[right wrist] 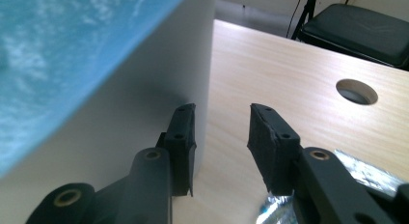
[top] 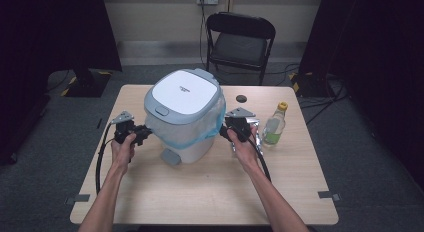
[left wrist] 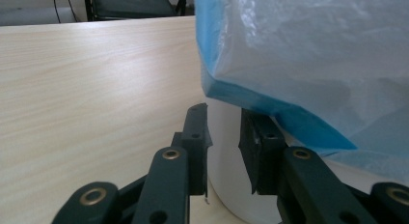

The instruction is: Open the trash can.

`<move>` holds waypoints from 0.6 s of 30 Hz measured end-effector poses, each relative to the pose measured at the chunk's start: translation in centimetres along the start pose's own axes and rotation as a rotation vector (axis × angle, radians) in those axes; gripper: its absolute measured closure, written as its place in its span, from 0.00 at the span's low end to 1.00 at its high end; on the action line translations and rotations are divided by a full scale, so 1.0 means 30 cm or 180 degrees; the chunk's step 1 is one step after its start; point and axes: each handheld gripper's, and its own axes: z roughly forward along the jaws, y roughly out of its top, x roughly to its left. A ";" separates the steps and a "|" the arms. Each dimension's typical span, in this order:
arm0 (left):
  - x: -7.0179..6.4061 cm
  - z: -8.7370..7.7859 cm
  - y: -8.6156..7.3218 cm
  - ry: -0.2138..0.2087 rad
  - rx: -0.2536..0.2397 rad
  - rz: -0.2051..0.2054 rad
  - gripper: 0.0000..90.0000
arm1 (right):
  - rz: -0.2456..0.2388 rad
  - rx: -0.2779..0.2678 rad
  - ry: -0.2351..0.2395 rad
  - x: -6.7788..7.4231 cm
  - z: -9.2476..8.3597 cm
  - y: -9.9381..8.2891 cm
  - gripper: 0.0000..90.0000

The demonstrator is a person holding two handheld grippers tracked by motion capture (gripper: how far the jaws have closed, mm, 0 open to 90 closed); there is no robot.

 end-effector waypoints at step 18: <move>0.027 0.031 -0.042 0.0243 0.0056 -0.0080 0.65 | 0.0104 -0.0004 0.0097 0.033 0.013 0.001 0.59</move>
